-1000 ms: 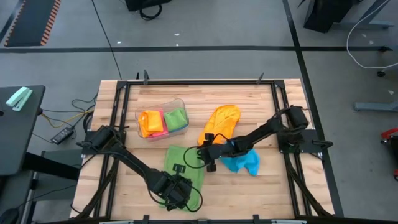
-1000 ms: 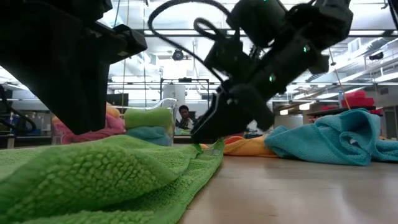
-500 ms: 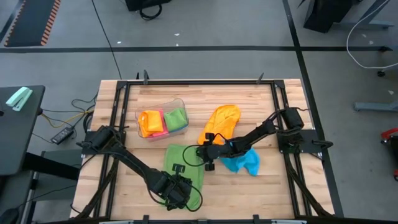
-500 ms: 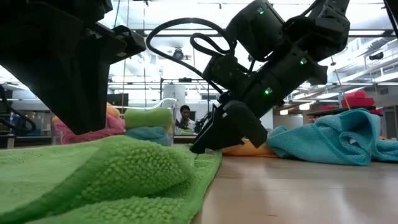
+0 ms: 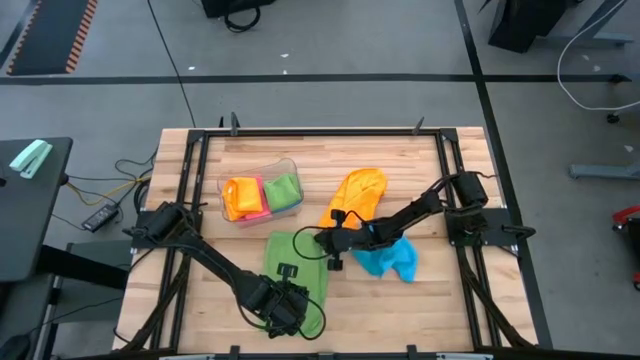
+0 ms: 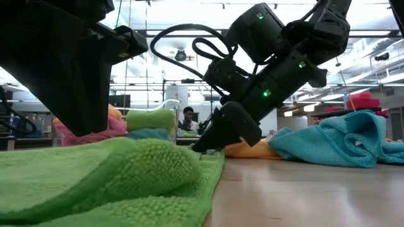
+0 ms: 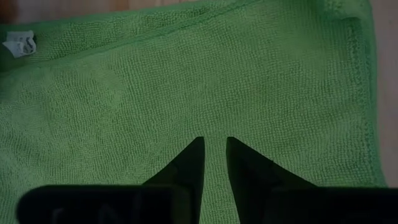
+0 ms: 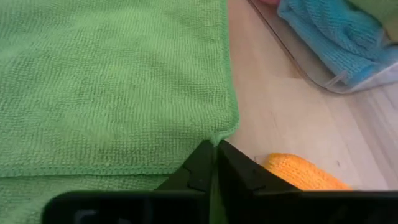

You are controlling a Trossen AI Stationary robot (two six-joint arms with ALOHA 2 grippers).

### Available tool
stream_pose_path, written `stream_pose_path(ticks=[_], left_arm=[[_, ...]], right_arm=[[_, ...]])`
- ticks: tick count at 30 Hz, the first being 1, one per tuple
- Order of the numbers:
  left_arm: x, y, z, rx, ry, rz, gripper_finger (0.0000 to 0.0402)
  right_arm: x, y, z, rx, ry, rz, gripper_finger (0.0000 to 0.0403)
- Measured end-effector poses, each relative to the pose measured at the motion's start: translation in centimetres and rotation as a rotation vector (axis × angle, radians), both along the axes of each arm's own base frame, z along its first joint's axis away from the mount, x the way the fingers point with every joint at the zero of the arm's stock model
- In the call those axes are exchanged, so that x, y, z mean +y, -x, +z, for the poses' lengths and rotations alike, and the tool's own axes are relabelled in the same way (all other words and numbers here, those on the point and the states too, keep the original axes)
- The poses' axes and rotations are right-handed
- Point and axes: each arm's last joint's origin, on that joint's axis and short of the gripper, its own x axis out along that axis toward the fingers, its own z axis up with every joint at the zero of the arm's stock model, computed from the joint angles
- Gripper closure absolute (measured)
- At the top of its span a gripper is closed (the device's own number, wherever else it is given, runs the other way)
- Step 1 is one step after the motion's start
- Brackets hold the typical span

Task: Fold microfiber towels
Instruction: Fold the green microfiber towel

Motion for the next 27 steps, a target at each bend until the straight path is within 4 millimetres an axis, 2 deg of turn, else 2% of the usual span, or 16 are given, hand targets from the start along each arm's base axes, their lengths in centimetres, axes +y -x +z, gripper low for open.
stream_pose_path(ticks=[3,8,20,27], left_arm=[[0.0,0.0,0.0,0.000,0.001,0.001,0.0330],[0.0,0.0,0.0,0.000,0.002,0.004,0.0327],[0.0,0.0,0.0,0.000,0.002,0.006,0.0335],[0.0,0.0,0.0,0.001,0.002,0.006,0.0329]], right_arm=[[0.3,0.1,0.0,0.001,0.004,0.013,0.0395],[0.5,0.2,0.5,0.001,0.007,0.021,0.0399],[1.4,1.7,3.7,0.035,0.000,-0.012,0.0401],[1.6,2.6,4.0,0.095,-0.023,-0.034,0.0402]])
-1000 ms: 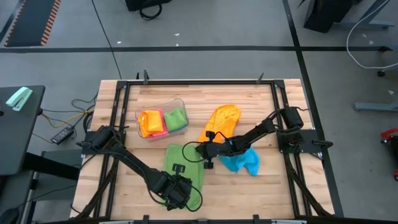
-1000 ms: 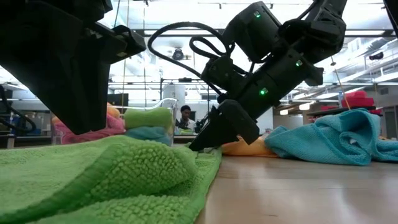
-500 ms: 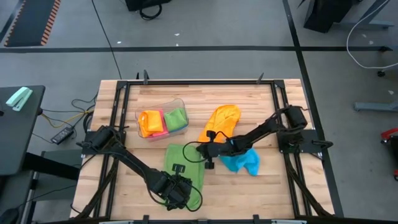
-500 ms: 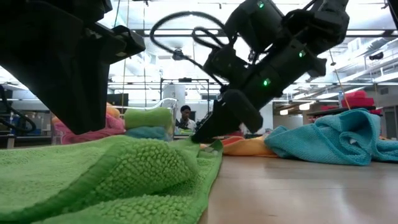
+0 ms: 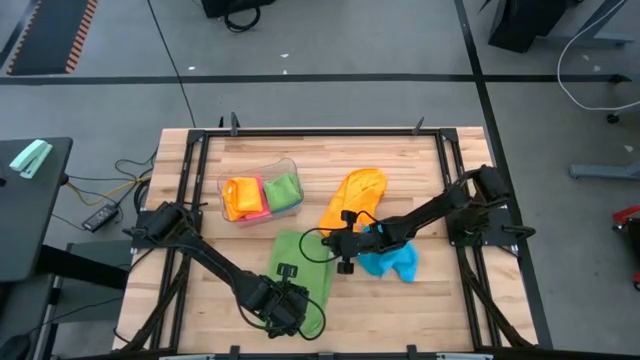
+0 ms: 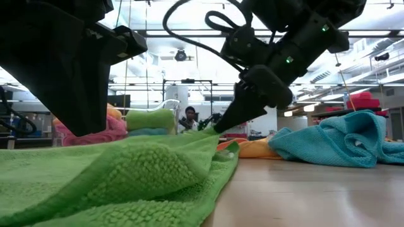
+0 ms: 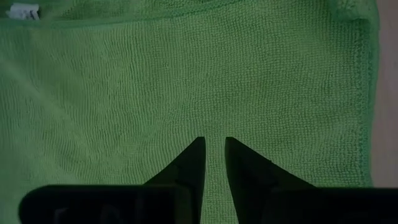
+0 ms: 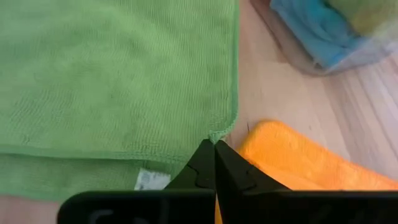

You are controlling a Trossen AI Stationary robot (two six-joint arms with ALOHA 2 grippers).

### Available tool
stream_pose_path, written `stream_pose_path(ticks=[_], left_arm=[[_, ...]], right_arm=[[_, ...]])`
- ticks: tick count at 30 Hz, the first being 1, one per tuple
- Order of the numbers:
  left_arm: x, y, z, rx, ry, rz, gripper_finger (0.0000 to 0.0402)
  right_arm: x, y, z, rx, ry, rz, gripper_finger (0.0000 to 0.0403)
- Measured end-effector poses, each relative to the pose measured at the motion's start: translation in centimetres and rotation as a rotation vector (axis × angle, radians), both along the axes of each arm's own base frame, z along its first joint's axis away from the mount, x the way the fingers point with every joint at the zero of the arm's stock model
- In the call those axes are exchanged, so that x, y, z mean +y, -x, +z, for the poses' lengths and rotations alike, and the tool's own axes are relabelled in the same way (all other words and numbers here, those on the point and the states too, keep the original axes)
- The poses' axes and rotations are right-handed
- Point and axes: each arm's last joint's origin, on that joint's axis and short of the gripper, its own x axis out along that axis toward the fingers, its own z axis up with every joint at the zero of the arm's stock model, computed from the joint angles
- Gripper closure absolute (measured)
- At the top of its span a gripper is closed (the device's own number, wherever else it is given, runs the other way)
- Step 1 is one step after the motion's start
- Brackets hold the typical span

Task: Fold microfiber towels
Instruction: Fold the green microfiber towel

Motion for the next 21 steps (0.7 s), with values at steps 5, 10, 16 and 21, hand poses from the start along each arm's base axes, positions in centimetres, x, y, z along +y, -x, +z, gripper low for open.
stream_pose_path(ticks=[5,10,16,21], left_arm=[[0.0,0.0,0.0,0.001,0.005,0.018,0.0332],[0.0,0.0,0.0,0.000,0.015,0.042,0.0339],[0.0,0.0,0.0,0.001,0.014,0.042,0.0336],[1.0,0.3,-0.1,0.016,-0.091,0.091,0.0334]], right_arm=[[-0.1,0.4,-0.4,0.048,-0.039,-0.025,0.0401],[-0.1,0.8,-0.7,0.095,-0.079,-0.048,0.0395],[-0.1,0.8,-0.8,0.103,-0.085,-0.056,0.0393],[-0.1,0.8,-0.8,0.100,-0.082,-0.052,0.0392]])
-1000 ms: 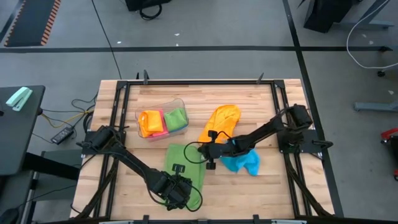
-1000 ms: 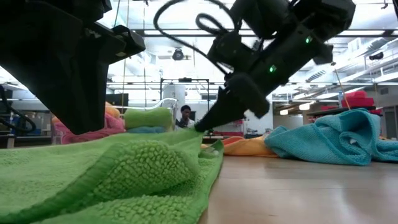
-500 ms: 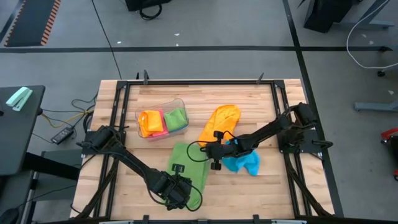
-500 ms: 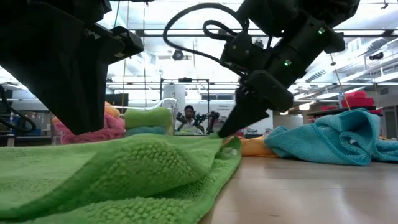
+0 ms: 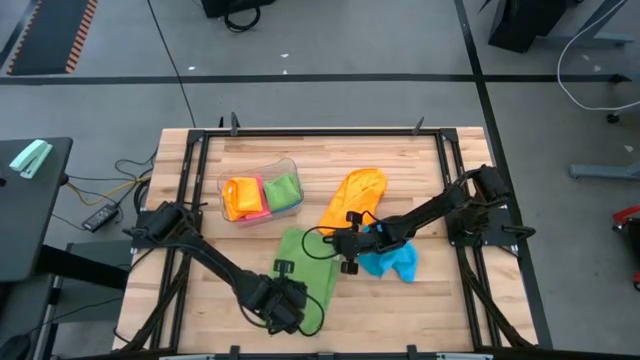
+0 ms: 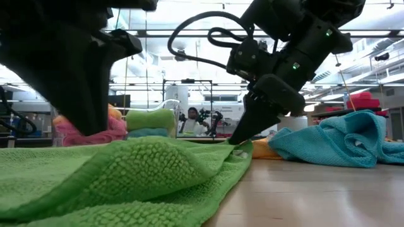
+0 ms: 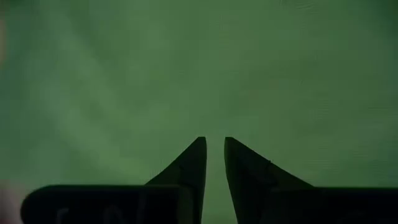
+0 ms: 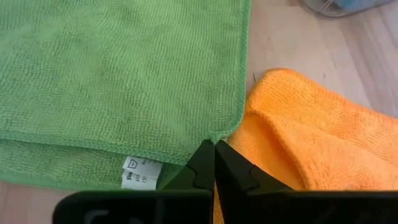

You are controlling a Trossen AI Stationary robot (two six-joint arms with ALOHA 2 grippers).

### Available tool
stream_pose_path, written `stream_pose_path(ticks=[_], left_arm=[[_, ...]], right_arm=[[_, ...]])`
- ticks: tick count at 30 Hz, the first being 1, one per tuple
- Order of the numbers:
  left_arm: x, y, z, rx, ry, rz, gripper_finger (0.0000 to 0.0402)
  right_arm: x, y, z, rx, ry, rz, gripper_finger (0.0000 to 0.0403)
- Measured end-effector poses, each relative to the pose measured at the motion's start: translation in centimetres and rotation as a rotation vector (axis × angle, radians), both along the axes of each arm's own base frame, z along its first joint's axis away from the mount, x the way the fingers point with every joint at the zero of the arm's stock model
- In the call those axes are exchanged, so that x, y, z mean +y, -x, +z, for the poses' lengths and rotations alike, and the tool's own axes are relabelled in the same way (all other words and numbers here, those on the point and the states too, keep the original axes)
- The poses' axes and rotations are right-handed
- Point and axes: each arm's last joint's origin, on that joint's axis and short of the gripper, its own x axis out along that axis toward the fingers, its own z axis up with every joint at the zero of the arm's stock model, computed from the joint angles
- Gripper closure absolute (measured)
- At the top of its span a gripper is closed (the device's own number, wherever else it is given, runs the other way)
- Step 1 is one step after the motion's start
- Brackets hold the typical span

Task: Fold microfiber towels
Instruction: Fold the green microfiber towel

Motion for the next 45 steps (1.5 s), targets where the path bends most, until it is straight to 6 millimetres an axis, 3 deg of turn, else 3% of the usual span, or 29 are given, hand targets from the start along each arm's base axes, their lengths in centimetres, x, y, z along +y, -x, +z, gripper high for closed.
stream_pose_path(ticks=[4,11,24,31,45], left_arm=[[1.3,0.0,0.0,0.010,-0.114,0.050,0.0341],[2.8,-0.7,0.0,0.009,-0.129,0.124,0.0342],[2.4,-0.4,0.0,0.011,-0.126,0.117,0.0343],[2.2,-0.3,0.0,0.011,-0.124,0.112,0.0344],[2.2,-0.3,0.0,0.009,-0.122,0.119,0.0346]], right_arm=[[0.0,0.0,0.1,-0.003,0.000,0.001,0.0392],[0.8,0.4,1.1,-0.021,-0.009,0.023,0.0391],[2.0,1.2,2.9,-0.064,-0.023,0.011,0.0391],[2.3,2.3,2.2,0.054,-0.083,-0.013,0.0391],[2.3,2.4,1.8,0.061,-0.035,-0.029,0.0391]])
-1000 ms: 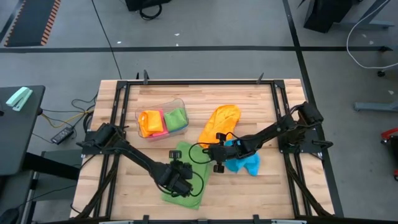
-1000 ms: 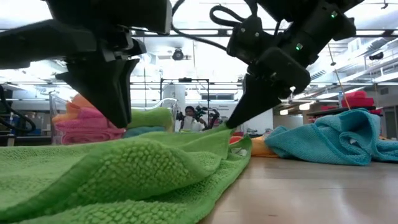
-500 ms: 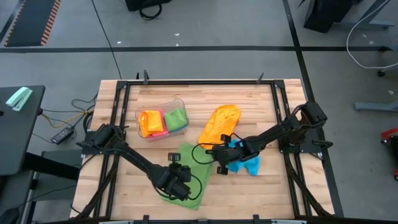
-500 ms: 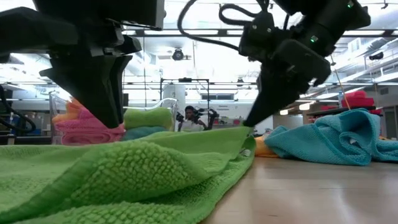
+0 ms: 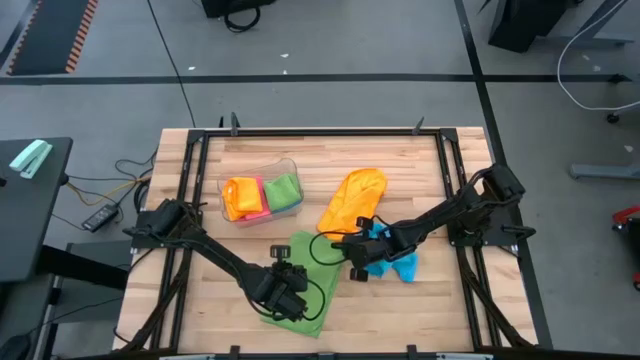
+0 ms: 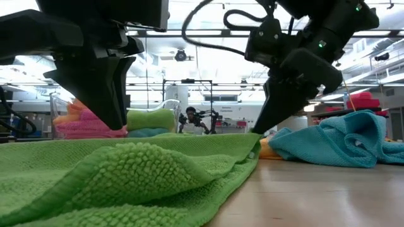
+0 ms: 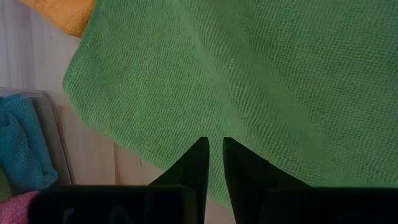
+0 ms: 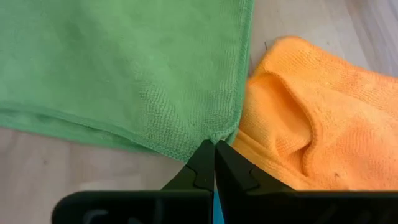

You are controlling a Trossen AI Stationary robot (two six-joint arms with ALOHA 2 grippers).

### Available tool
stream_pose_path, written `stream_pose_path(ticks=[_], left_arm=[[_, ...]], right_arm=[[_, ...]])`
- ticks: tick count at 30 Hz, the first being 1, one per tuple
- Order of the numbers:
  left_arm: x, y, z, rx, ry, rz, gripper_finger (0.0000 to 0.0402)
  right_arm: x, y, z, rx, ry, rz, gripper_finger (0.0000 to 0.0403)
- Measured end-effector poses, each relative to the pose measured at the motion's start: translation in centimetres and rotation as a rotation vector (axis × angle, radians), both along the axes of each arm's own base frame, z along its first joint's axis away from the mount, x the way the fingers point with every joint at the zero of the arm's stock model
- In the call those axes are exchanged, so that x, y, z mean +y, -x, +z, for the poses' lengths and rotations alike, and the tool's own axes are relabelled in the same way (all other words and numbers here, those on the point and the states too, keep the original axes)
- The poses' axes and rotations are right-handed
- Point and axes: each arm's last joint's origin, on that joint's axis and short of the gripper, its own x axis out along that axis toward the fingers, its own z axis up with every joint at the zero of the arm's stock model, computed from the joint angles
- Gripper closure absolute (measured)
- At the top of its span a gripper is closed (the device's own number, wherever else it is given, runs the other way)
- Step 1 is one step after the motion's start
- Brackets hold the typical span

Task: Fold microfiber towels
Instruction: Fold the green microfiber towel

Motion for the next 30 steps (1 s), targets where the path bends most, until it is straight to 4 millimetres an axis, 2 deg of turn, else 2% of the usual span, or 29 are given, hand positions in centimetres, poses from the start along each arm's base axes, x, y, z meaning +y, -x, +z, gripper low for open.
stream_pose_path(ticks=[8,17,21,24,27,30], left_arm=[[-0.1,0.0,0.0,0.009,0.021,-0.007,0.0336],[-1.1,0.5,-0.1,0.044,0.087,-0.041,0.0337],[-1.9,1.0,-0.1,0.055,0.084,-0.094,0.0339],[-2.7,1.2,-0.1,0.044,0.103,-0.152,0.0337],[-3.5,1.1,0.0,0.017,0.124,-0.201,0.0334],[-3.9,1.2,0.0,-0.002,0.136,-0.220,0.0334]], right_arm=[[0.1,-0.3,-0.7,0.009,0.020,0.030,0.0380],[0.4,0.5,-0.6,0.056,0.011,0.025,0.0278],[0.4,1.1,0.8,0.050,0.001,0.018,0.0243],[0.6,1.5,2.2,0.009,-0.012,0.029,0.0231],[1.8,1.5,3.1,-0.070,-0.004,0.105,0.0229],[3.4,0.9,3.2,-0.167,0.007,0.201,0.0230]])
